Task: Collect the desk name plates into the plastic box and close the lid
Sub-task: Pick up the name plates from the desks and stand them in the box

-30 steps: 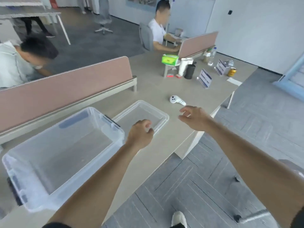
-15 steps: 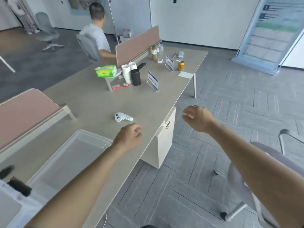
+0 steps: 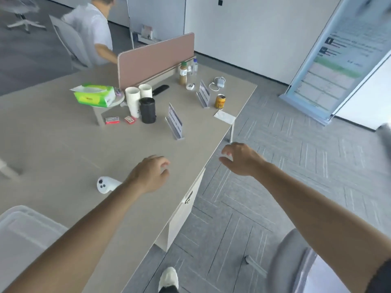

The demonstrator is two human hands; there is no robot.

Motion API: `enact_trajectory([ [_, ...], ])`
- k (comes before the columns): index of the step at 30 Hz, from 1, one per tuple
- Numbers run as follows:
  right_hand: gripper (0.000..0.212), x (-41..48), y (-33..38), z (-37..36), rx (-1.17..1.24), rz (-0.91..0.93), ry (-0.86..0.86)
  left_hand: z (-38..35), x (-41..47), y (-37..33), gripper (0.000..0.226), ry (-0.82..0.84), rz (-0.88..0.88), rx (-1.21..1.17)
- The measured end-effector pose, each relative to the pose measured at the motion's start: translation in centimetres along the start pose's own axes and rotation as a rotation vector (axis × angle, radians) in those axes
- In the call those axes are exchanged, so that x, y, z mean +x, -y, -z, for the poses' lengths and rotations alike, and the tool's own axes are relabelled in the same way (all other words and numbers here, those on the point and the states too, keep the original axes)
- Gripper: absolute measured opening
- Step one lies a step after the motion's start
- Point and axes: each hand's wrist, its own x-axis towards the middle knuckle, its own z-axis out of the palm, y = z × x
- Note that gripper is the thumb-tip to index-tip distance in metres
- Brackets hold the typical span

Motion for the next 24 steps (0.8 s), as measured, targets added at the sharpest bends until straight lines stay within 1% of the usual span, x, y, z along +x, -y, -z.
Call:
enact_trajectory([
  [2, 0.039, 4.3, -0.8, 1.2, -0.076, 0.017, 0.007, -0.5, 4.2, 0.2, 0.026, -0.036, -0.016, -0.046],
  [4, 0.04, 8.5, -1.6, 2.3, -0.146, 0.046, 0.003, -0.8, 7.5, 0.2, 0.027, -0.049, 0.017, -0.039],
  [9, 0.042, 19.4, -3.3, 2.4, -0.217, 0.158, 0.003, -1.9, 14.4, 1.2, 0.032, -0.033, 0.13, 0.113],
  [11, 0.042, 24.4, -4.0, 1.5, -0.27, 0.255, 0.0, -2.5, 17.1, 1.7, 0.032, -0.046, 0.228, 0.16],
  [14, 0.044, 32.9, -4.5, 0.0, -0.325, 0.416, -0.017, -3.9, 21.4, 2.9, 0.036, -0.081, 0.422, 0.202],
  [17, 0.046, 40.9, -3.4, -0.9, -0.288, 0.534, 0.037, -5.0, 25.4, 3.3, 0.042, -0.025, 0.604, 0.251],
  [19, 0.046, 45.4, -2.4, -1.3, -0.255, 0.579, 0.11, -5.5, 28.0, 2.9, 0.046, 0.033, 0.674, 0.27],
  [21, 0.047, 49.5, -1.2, -2.0, -0.222, 0.609, 0.166, -6.3, 30.6, 2.6, 0.048, 0.057, 0.715, 0.176],
  [24, 0.046, 55.2, 0.8, -3.0, -0.244, 0.649, 0.204, -7.0, 35.0, 2.2, 0.055, 0.005, 0.781, -0.111],
])
